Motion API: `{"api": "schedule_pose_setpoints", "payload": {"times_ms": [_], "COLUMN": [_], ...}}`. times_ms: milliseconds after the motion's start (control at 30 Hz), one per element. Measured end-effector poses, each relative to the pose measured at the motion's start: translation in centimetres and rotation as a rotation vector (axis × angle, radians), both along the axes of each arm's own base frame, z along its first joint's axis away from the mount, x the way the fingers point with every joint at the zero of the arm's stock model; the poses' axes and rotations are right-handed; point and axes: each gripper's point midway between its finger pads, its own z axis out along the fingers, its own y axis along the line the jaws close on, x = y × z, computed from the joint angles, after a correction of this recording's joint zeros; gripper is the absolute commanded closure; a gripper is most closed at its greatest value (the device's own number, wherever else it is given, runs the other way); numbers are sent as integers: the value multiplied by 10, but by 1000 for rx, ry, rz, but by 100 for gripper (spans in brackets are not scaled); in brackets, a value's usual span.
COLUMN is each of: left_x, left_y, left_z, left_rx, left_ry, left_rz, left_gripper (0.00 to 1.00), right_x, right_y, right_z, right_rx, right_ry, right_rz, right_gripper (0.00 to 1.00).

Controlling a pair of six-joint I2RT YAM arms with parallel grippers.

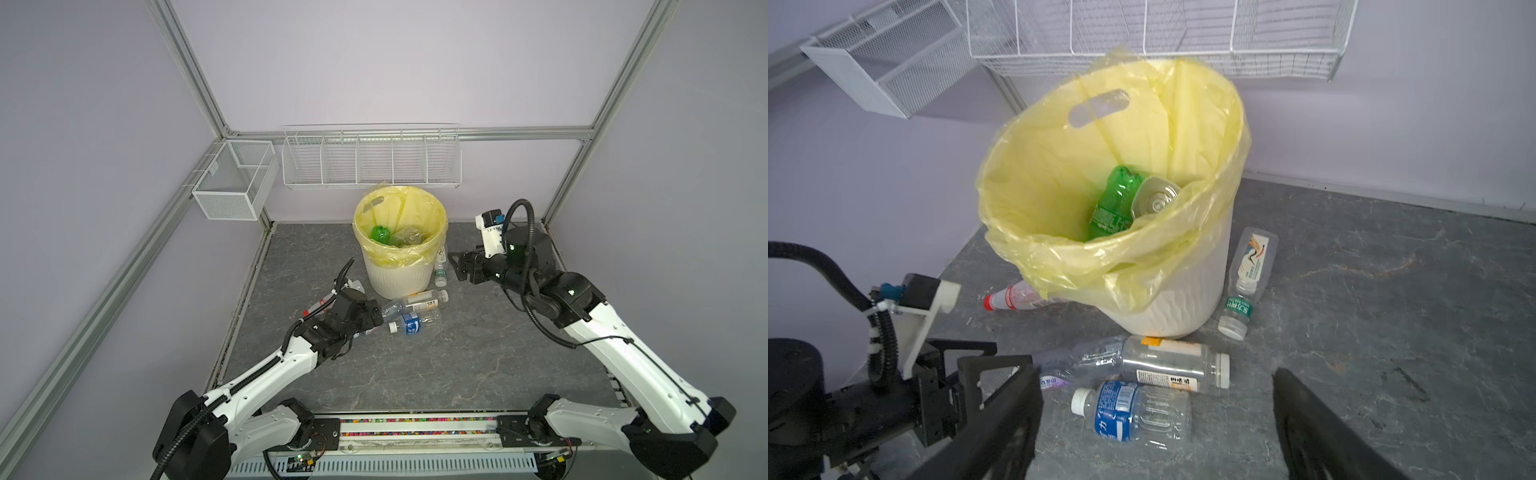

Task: Throw the plastic bottles in the bin
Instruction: 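Draw the right gripper back while the left gripper moves over the blue-label bottle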

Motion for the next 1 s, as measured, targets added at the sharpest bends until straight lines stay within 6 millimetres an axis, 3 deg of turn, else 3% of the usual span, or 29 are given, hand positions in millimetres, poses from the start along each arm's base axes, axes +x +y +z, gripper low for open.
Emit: {"api": "schedule_pose_setpoints", "payload": {"times_ms": [467, 833, 1000], "left_x": [-5, -11, -6], "left_y": [-2, -9, -18], "left_z": [-5, -35, -38], "left_rx": [50, 114, 133], "left_ry": [11, 109, 134], "left_rz": [-72, -146, -178], "left_gripper": [1, 1, 1], "right_x": [-10, -16, -18], "right_y": [-7, -15, -18], "right_z": [-42, -47, -51], "right_rx": [-40, -36, -35], "right_ry": [75, 74, 80], "right_rz": [-4, -13, -20], "right_gripper": [12, 12, 12]}}
